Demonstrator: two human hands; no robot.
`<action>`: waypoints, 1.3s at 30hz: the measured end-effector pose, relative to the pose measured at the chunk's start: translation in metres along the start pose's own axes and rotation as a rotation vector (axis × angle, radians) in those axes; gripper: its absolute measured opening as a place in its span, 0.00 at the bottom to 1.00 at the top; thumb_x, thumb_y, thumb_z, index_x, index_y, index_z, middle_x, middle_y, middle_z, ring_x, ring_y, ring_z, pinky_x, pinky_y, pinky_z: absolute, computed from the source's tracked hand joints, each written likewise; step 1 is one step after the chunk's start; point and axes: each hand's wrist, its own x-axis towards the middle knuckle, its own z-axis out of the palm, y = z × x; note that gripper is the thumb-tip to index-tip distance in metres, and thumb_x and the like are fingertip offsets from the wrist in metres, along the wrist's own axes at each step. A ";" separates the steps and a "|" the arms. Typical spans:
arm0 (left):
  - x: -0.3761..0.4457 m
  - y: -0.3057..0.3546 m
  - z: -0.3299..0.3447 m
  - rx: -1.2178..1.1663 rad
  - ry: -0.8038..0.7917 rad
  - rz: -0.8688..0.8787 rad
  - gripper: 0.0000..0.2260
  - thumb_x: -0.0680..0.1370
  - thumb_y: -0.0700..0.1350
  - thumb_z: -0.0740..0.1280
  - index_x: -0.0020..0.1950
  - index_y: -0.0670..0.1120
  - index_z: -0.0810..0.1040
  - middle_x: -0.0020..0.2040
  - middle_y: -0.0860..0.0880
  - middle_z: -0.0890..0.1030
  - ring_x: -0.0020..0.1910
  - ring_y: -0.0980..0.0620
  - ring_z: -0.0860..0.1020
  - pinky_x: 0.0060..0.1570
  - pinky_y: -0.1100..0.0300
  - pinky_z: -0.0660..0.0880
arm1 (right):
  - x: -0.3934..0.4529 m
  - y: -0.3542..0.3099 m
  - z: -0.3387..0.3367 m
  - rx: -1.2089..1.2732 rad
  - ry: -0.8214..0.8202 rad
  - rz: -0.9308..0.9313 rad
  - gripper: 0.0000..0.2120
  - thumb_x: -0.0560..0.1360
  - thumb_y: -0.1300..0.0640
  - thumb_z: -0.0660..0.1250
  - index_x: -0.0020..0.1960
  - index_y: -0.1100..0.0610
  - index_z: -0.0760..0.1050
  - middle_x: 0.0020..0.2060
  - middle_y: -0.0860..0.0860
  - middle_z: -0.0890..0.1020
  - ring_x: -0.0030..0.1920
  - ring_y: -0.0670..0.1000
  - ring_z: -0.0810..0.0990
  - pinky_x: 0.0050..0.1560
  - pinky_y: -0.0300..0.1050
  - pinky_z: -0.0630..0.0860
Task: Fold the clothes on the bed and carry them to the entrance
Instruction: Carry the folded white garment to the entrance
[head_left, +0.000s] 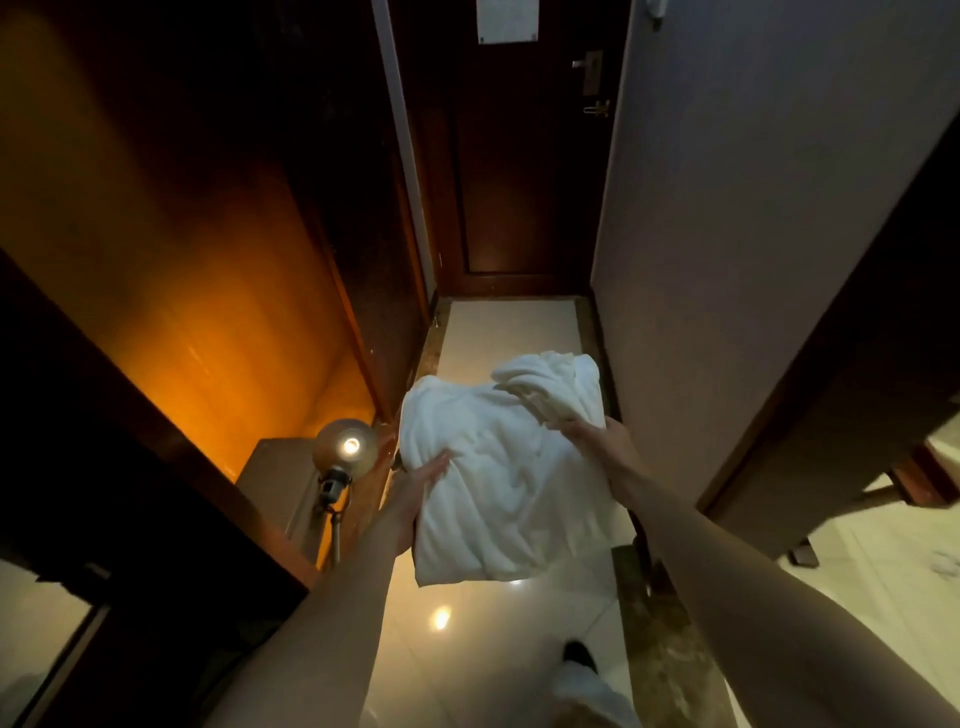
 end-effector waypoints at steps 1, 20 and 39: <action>0.015 0.005 0.007 -0.012 0.010 -0.001 0.38 0.60 0.55 0.82 0.67 0.48 0.72 0.56 0.45 0.82 0.53 0.41 0.81 0.55 0.40 0.77 | 0.019 -0.005 -0.001 -0.002 -0.006 0.004 0.22 0.70 0.53 0.74 0.62 0.57 0.76 0.51 0.53 0.82 0.50 0.54 0.81 0.41 0.45 0.77; 0.237 0.096 0.045 -0.236 0.345 0.022 0.49 0.57 0.63 0.81 0.72 0.53 0.64 0.64 0.47 0.77 0.58 0.42 0.78 0.57 0.40 0.76 | 0.326 -0.124 0.069 -0.205 -0.341 -0.015 0.33 0.66 0.47 0.75 0.67 0.57 0.71 0.57 0.54 0.79 0.53 0.55 0.79 0.49 0.51 0.78; 0.426 0.209 -0.096 -0.496 0.636 0.137 0.37 0.60 0.57 0.82 0.66 0.49 0.75 0.58 0.46 0.83 0.54 0.43 0.82 0.53 0.41 0.79 | 0.547 -0.204 0.362 -0.392 -0.722 -0.002 0.31 0.64 0.48 0.76 0.65 0.53 0.72 0.55 0.53 0.81 0.51 0.56 0.82 0.53 0.55 0.80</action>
